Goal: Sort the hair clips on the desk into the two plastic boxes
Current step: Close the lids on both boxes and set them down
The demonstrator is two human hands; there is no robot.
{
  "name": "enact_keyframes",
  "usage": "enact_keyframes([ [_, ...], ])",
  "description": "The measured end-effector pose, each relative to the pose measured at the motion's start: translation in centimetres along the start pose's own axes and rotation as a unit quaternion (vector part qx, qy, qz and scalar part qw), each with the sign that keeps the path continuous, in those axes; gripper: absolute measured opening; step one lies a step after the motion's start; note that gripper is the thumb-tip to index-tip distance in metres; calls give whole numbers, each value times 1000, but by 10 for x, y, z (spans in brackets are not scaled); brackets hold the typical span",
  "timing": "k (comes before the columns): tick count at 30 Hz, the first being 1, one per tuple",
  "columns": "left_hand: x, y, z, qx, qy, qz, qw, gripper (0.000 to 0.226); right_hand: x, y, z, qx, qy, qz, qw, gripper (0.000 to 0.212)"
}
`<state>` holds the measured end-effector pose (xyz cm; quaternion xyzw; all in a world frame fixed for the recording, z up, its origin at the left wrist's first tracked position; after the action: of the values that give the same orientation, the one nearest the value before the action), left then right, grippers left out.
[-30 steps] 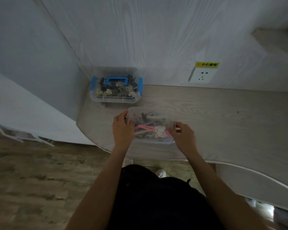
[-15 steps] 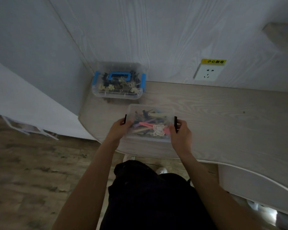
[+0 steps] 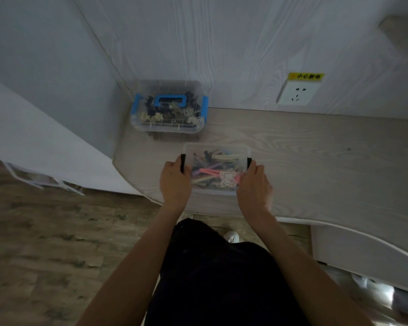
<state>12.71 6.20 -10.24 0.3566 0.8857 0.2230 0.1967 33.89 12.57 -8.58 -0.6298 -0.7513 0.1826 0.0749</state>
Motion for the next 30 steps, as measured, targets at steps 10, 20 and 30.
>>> enact_keyframes([
  [10,-13,18,-97,-393,-4,3,920,30,14,-17,-70,525,4,-8,851,30],
  [20,106,12,-131,-425,-36,64,902,50,94,-134,-40,579,-95,-53,808,42],
  [30,152,-16,-96,-377,-175,-28,909,65,100,-128,19,571,-173,94,797,75],
])
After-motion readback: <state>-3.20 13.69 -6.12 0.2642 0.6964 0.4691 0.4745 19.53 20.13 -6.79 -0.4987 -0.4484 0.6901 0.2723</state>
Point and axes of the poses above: each hand's wrist, its own x-axis towards the middle knuckle, its own z-axis out of the palm, y = z × x, the point moved 10 cm from there along x, towards the middle knuckle, and after that the axes turned 2 degrees about -z, right-handed, at the moved point
